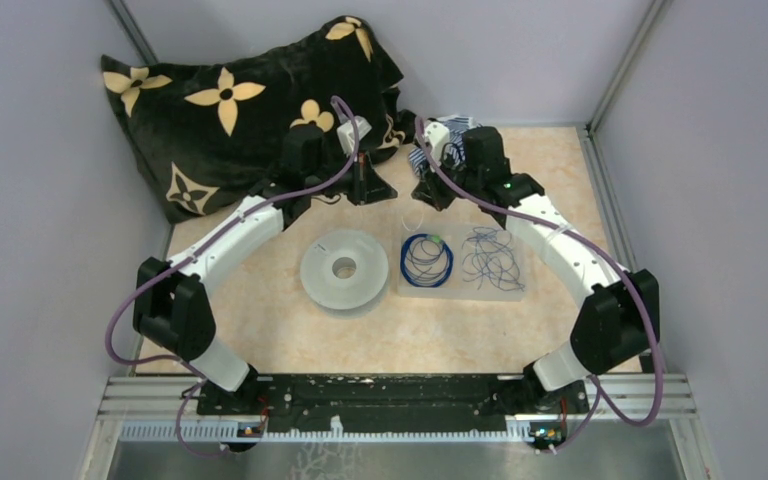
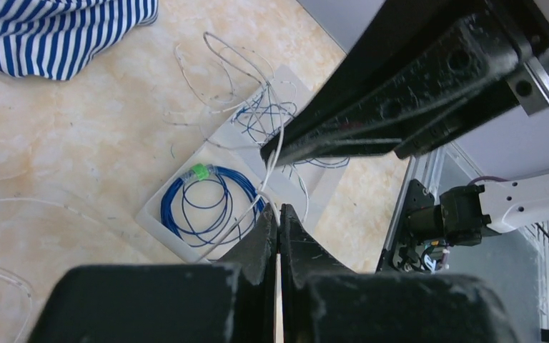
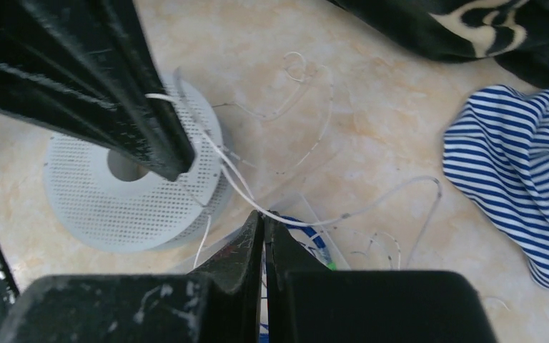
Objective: Wrap the cables
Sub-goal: Adjust the cable at the center of the board.
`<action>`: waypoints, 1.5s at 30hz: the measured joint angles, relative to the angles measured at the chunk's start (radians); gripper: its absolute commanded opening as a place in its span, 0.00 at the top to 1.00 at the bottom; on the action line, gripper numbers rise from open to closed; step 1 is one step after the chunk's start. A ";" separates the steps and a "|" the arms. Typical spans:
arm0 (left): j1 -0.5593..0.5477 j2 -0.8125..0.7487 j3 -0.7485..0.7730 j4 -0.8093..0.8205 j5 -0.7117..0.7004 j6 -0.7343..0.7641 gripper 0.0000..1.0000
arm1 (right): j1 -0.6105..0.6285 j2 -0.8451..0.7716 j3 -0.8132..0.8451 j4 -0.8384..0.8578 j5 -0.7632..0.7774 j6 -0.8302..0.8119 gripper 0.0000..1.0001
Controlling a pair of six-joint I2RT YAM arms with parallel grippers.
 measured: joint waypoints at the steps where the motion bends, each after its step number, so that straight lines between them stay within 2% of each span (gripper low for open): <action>1: 0.000 -0.002 -0.006 0.002 0.005 0.002 1.00 | 0.000 0.000 0.000 0.002 0.024 0.000 1.00; 10: 0.014 -0.043 -0.048 0.020 0.070 0.042 1.00 | -0.024 -0.025 0.008 -0.032 0.219 -0.003 1.00; 18: 0.063 -0.075 -0.061 0.033 0.089 0.064 1.00 | -0.153 -0.045 0.021 -0.082 0.286 0.014 1.00; 25: 0.152 -0.090 -0.064 0.038 0.076 0.049 1.00 | -0.246 -0.061 0.021 -0.102 0.318 0.031 1.00; 36: 0.229 -0.115 -0.064 0.034 0.053 0.053 1.00 | -0.296 -0.080 0.021 -0.093 0.469 -0.018 1.00; 45: 0.250 -0.135 -0.064 0.008 0.002 0.120 1.00 | -0.378 -0.080 0.056 -0.091 0.509 -0.057 1.00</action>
